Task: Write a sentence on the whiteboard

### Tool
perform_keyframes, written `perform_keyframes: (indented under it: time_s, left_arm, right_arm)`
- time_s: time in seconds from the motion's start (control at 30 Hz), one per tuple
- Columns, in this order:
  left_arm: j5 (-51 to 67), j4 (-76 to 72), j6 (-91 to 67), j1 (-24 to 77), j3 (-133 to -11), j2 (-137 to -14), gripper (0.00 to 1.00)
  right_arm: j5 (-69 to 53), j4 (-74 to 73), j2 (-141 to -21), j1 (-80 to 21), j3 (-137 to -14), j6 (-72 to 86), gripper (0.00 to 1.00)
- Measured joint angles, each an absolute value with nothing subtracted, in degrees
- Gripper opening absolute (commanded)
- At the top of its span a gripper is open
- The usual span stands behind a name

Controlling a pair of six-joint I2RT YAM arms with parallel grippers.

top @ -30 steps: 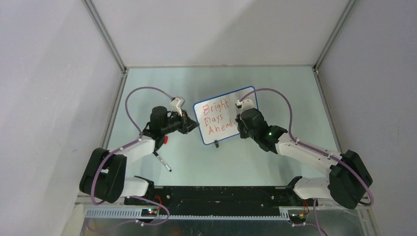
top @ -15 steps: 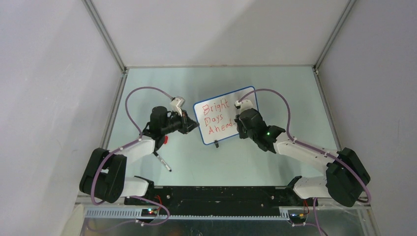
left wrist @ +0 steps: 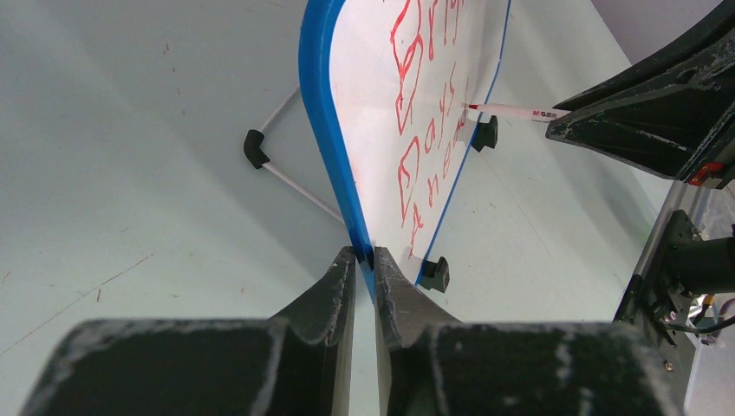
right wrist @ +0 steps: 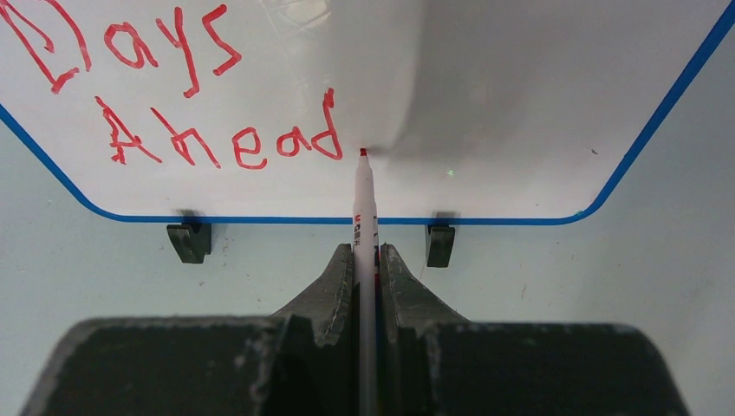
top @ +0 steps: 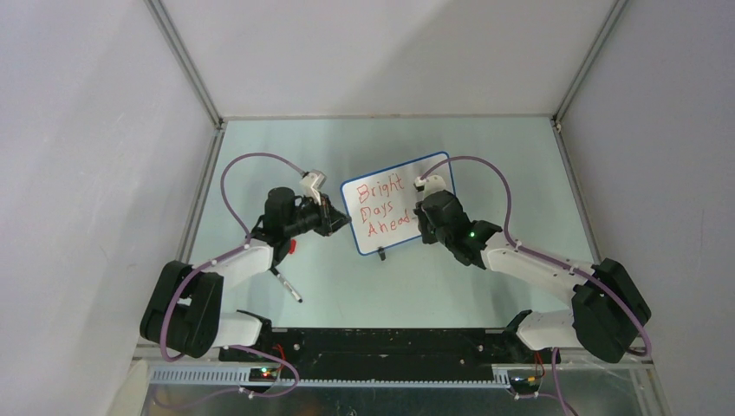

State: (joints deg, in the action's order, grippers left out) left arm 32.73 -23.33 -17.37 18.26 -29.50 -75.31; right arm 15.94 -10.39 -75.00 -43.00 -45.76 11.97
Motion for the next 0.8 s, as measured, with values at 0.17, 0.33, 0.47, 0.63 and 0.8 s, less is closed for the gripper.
perform_keyframes:
  time_s: [0.17,0.33,0.47,0.63,0.8]
  left_arm:
    - [32.7,-23.3,-17.3,18.3,-29.5,-75.3,0.15]
    - [32.7,-23.0,-17.3,18.3,-29.5,-75.0,0.15]
    - [32.7,-22.9,-17.2,18.3,-29.5,-74.8,0.15]
    - [32.7,-22.6,-16.7,18.3,-29.5,-74.1,0.33]
    - [32.5,-22.5,-16.0,18.4,-29.5,-72.4,0.63]
  right_arm:
    - [16.0,-10.4,-75.0,-43.0,-45.8,12.0,0.0]
    - [16.0,-10.5,-74.9,-43.0,-45.8,12.0,0.0]
    - [16.1,-11.2,-74.1,-43.0,-45.7,12.0,0.0]
    - [15.9,-9.9,-66.7,-43.2,-43.0,11.9,0.0]
    - [15.8,-5.8,-58.3,-43.8,-38.2,11.8,0.0]
